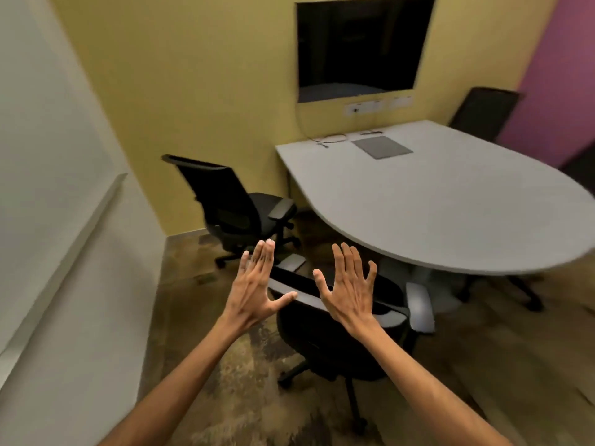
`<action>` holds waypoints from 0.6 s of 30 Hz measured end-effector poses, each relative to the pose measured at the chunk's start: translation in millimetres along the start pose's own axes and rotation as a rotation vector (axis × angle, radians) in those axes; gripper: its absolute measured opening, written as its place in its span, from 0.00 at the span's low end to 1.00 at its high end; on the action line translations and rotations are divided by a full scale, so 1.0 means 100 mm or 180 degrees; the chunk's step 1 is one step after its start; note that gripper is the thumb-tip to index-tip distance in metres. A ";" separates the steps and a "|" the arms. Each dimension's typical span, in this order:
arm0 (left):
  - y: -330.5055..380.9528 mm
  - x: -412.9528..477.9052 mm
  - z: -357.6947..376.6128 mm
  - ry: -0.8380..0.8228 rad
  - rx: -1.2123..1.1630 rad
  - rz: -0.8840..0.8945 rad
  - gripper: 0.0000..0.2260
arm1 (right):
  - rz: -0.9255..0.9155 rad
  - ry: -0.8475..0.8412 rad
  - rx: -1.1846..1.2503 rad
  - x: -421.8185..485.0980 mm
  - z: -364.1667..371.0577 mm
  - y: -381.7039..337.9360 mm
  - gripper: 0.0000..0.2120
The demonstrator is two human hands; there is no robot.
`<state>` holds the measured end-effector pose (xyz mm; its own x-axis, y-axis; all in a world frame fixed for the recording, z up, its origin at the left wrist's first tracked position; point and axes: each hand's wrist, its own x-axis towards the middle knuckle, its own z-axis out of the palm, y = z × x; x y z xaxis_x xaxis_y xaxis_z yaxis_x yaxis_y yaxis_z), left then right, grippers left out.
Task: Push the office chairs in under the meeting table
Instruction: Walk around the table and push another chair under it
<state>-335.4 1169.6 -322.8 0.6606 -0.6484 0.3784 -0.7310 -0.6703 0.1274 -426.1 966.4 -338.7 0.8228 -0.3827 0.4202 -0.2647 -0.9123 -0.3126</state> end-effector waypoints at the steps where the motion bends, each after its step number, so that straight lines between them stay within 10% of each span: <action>1: -0.03 0.06 0.05 -0.0069 -0.0078 0.0151 0.49 | 0.0170 0.0019 -0.0094 -0.05 0.00 0.04 0.34; 13: -0.46 0.11 0.33 -0.0869 -0.0195 0.0939 0.47 | 0.0937 0.0070 -0.0895 -0.67 0.08 -0.09 0.29; 18: -0.55 0.31 0.37 -0.0688 -0.0065 0.1151 0.23 | 0.0895 0.0201 -0.0937 -0.65 0.01 -0.04 0.27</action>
<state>-268.8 1173.1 -351.7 0.3799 -0.9029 0.2012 -0.9242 -0.3798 0.0406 -477.7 994.9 -365.6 0.6677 -0.6230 0.4074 -0.6150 -0.7701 -0.1697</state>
